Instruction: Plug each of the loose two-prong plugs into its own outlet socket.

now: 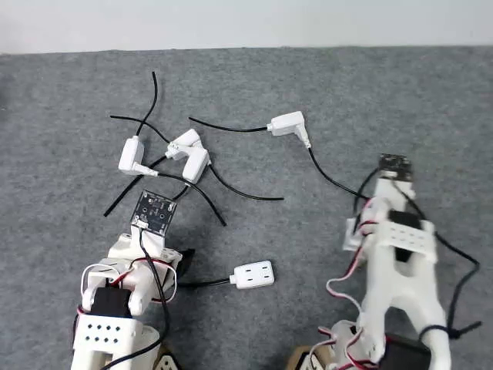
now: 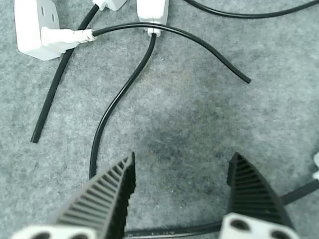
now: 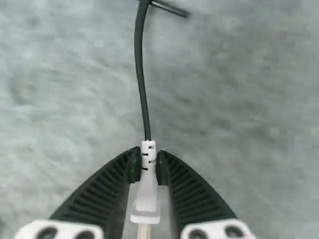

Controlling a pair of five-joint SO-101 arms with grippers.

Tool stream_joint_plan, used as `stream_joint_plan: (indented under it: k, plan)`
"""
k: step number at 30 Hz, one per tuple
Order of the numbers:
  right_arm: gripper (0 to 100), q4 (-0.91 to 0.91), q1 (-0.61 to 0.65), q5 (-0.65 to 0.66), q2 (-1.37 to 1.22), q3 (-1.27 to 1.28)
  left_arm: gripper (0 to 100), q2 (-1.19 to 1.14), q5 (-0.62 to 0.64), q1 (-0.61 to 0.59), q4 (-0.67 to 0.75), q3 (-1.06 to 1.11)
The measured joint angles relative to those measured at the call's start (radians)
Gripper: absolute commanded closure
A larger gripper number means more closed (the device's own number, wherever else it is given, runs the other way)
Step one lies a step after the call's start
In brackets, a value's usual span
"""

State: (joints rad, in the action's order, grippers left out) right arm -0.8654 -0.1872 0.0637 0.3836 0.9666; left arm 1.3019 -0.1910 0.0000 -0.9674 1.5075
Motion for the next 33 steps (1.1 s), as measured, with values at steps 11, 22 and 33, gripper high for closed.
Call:
stream_joint_plan:
  k: [11,22,33]
  plan:
    - [59.4,0.000,0.311,0.087,0.018,0.040,72,0.000,0.000,0.009,0.000,0.000]
    - [59.4,-0.373,0.288,0.474,0.021,-0.170,72,0.000,0.000,0.006,0.000,0.000]
    - [84.3,-0.364,0.170,0.572,0.021,-0.137,72,0.000,0.000,0.028,0.000,0.000]
